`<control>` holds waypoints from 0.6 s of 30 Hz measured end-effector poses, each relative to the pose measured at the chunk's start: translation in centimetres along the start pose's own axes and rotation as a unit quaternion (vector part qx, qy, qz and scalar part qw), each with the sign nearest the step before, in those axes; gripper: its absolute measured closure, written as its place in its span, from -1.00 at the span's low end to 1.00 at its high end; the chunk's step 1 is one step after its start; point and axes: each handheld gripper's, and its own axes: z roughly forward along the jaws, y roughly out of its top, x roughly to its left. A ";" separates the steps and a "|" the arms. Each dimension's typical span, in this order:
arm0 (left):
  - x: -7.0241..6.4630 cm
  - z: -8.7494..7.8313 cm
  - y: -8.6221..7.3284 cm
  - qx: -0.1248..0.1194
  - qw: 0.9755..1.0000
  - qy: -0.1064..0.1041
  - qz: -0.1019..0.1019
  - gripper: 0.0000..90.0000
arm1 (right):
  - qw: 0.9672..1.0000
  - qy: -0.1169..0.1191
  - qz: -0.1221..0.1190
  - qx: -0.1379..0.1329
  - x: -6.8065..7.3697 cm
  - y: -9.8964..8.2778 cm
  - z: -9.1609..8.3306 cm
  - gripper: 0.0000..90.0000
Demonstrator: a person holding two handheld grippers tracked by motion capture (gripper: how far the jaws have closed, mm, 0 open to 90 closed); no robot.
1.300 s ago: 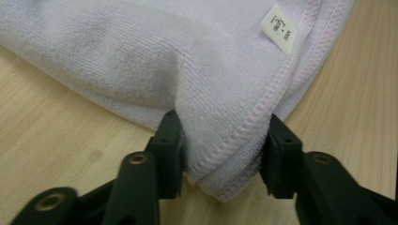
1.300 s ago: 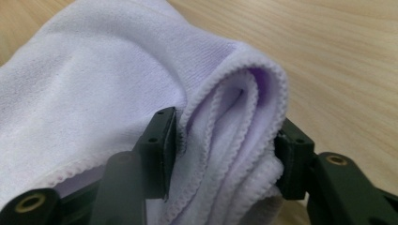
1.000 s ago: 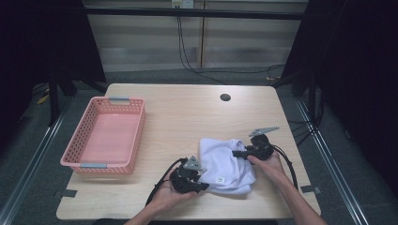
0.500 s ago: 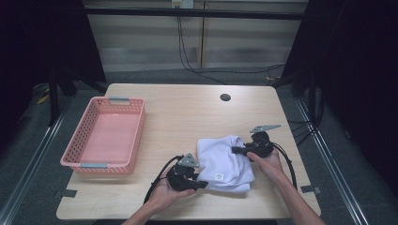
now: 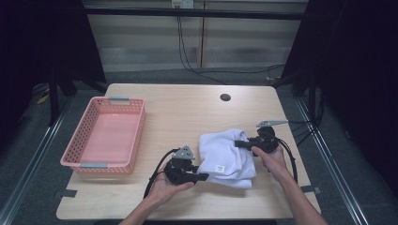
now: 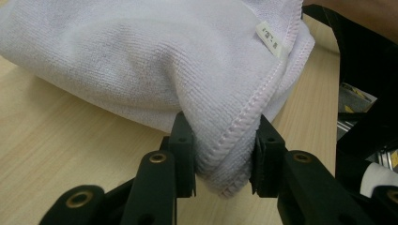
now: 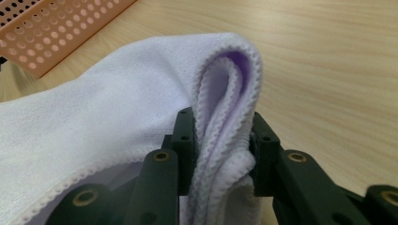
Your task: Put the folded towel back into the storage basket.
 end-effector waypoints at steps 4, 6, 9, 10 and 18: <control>-0.1 -0.1 0.5 -0.007 1.000 -0.001 0.003 0.50 | 1.000 -0.002 -0.004 -0.006 0.1 0.6 -0.3 0.55; -0.2 -0.1 0.8 -0.011 1.000 -0.002 0.002 0.50 | 1.000 -0.004 -0.003 -0.007 0.0 0.7 -0.5 0.55; -0.1 -0.1 1.2 -0.013 1.000 -0.002 0.002 0.50 | 1.000 -0.007 -0.002 -0.007 -0.1 0.9 -0.7 0.55; -0.1 -0.1 1.2 -0.013 1.000 -0.002 0.002 0.50 | 1.000 -0.007 -0.002 -0.007 -0.1 0.9 -0.7 0.55; -0.1 -1.0 2.5 -0.040 0.999 0.001 0.000 0.50 | 1.000 -0.005 -0.004 -0.027 -0.1 2.3 -1.7 0.56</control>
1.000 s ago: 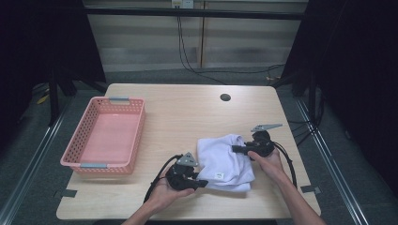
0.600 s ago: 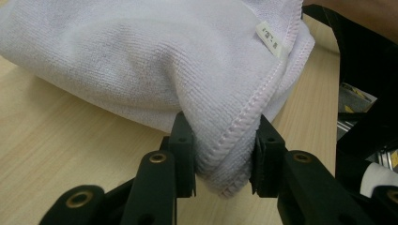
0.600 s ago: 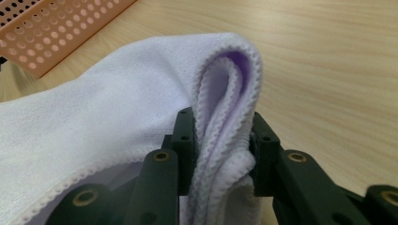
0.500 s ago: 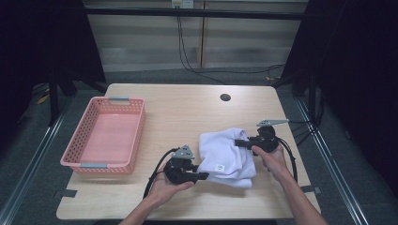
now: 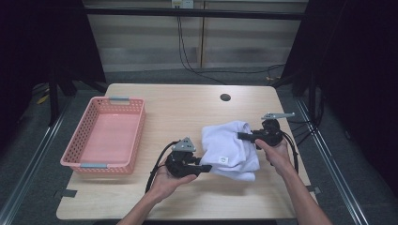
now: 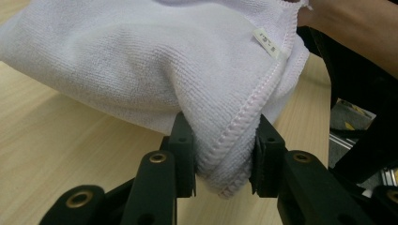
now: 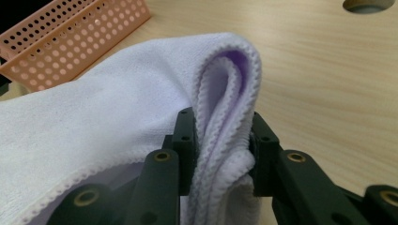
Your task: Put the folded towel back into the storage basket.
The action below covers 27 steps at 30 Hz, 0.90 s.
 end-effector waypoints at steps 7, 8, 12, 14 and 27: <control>0.1 -0.3 0.7 -0.009 1.000 0.005 0.003 0.50 | 1.000 -0.001 0.000 -0.006 0.0 1.3 -0.6 0.57; 0.1 -0.4 0.7 -0.009 1.000 0.004 0.002 0.50 | 1.000 -0.003 -0.002 -0.005 0.1 1.6 -0.7 0.57; 0.3 -1.0 1.1 -0.018 1.000 0.006 0.000 0.50 | 1.000 0.000 -0.009 -0.010 0.4 2.4 -0.8 0.57; 0.4 -1.7 1.4 -0.023 1.000 0.011 0.000 0.50 | 1.000 0.002 -0.012 -0.013 0.6 2.8 -0.7 0.57; 1.0 -4.4 1.8 -0.038 0.999 0.028 -0.003 0.51 | 0.999 0.020 -0.029 -0.029 2.1 5.4 0.2 0.57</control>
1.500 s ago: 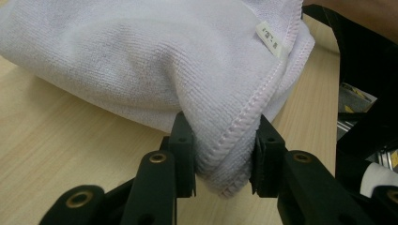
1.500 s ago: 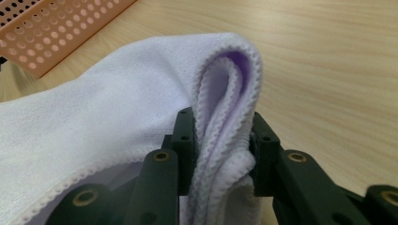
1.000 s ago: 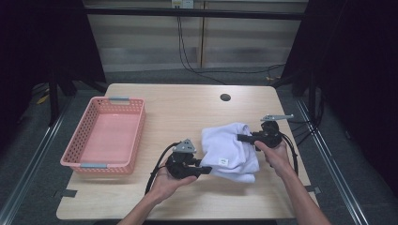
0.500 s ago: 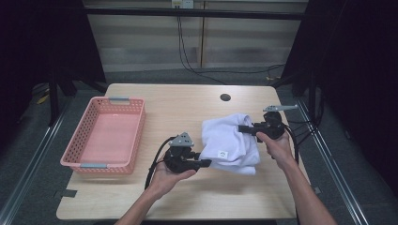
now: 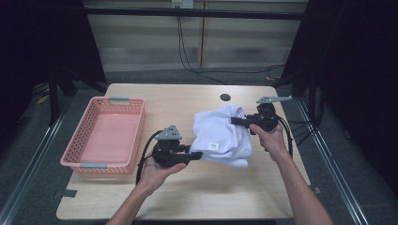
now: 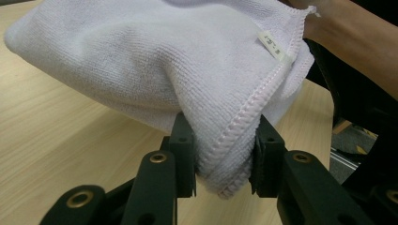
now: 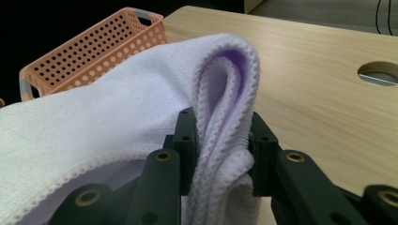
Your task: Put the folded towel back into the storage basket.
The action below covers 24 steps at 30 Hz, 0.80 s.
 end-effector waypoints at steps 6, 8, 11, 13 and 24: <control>0.4 -1.0 0.3 -0.005 1.000 0.007 0.001 0.50 | 1.000 0.004 -0.008 -0.003 0.6 1.1 0.4 0.57; 0.5 -1.4 0.4 -0.006 1.000 0.010 0.003 0.50 | 1.000 0.006 -0.009 -0.003 0.7 1.5 0.6 0.57; 0.8 -2.1 0.5 -0.008 1.000 0.015 -0.001 0.50 | 1.000 0.010 -0.015 -0.004 1.1 2.2 1.1 0.57; 1.0 -2.5 0.4 -0.011 1.000 0.018 -0.003 0.51 | 1.000 0.013 -0.017 -0.005 1.3 2.6 1.4 0.57; 2.1 -5.0 0.4 -0.025 0.999 0.038 -0.010 0.51 | 0.999 0.027 -0.026 -0.002 2.6 4.9 3.8 0.58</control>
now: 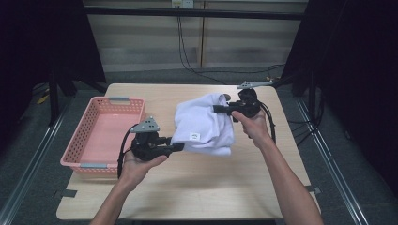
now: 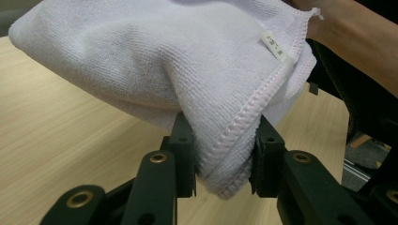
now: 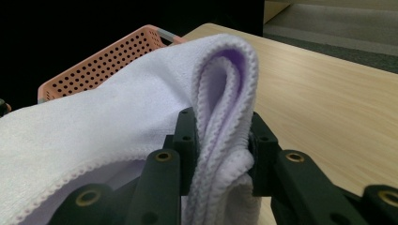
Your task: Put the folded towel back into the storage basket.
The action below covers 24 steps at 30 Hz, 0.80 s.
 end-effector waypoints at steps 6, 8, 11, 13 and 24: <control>0.8 -1.3 0.0 -0.010 1.000 0.009 -0.003 0.50 | 1.000 0.011 -0.001 0.000 0.5 1.2 1.3 0.58; 1.0 -1.7 0.0 -0.009 1.000 0.013 -0.005 0.50 | 1.000 0.012 -0.001 0.004 0.7 1.6 1.6 0.58; 1.2 -2.6 0.1 -0.013 1.000 0.020 -0.005 0.50 | 1.000 0.014 -0.007 0.002 1.2 2.3 2.2 0.58; 1.4 -3.1 0.1 -0.013 1.000 0.026 -0.003 0.50 | 1.000 0.017 -0.007 0.004 1.6 2.7 2.7 0.58; 2.5 -6.4 -1.0 -0.031 0.997 0.058 -0.029 0.50 | 0.999 0.043 -0.024 0.009 3.4 4.8 6.3 0.58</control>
